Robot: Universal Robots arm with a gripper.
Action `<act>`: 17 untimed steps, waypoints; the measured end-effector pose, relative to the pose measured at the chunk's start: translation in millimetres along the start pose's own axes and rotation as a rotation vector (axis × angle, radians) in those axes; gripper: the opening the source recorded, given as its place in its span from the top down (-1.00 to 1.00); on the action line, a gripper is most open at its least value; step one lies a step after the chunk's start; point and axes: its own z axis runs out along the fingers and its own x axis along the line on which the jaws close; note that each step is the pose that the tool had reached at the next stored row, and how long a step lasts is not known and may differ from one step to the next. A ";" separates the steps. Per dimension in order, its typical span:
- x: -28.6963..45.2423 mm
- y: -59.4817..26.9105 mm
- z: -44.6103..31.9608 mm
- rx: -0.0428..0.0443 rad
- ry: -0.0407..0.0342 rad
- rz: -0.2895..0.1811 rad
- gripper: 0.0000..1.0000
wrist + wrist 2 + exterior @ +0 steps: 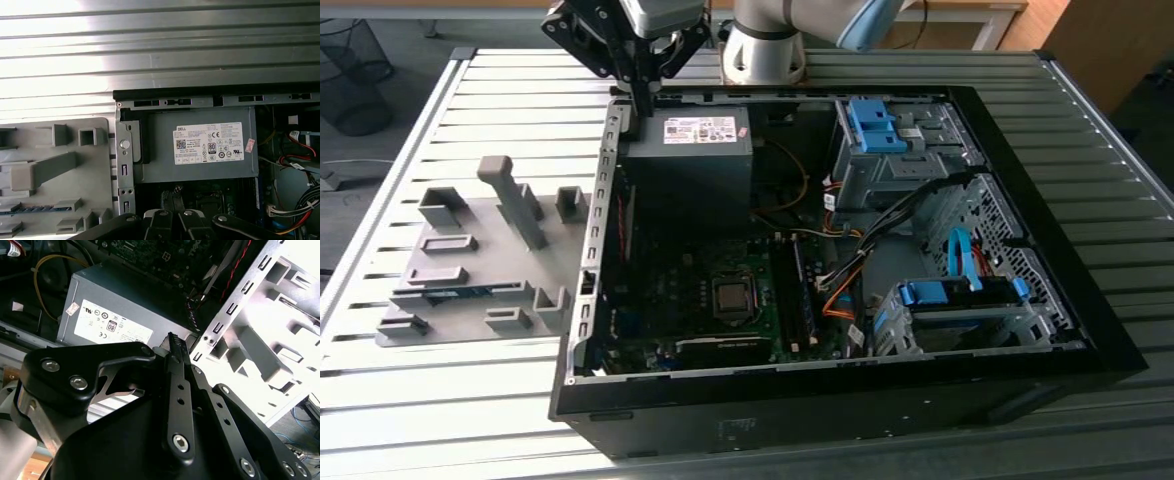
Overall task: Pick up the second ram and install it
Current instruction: 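Reach for the second ram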
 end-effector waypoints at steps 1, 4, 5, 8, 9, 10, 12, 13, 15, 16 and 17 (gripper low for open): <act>0.1 0.0 0.0 0.0000 0.0000 0.000 0.79; 0.7 -0.1 0.0 0.0000 0.0000 0.000 0.79; 0.9 -0.1 0.0 0.0000 0.0000 0.000 0.79; 1.5 -0.1 0.0 0.0000 0.0000 0.000 0.79; 1.7 -0.1 0.0 0.0000 0.0000 0.000 0.79; 1.9 -0.1 0.0 -0.0001 0.0000 0.000 0.79; 2.4 -0.2 -0.1 0.0000 0.0000 0.000 0.79; 2.6 -0.2 -0.1 0.0000 0.0000 0.000 0.79; 2.9 -0.2 0.0 0.0000 -0.0001 0.000 0.79; 3.1 -0.2 -0.1 0.0000 0.0000 0.000 0.79; 3.3 -0.2 0.0 0.0000 0.0000 0.000 0.79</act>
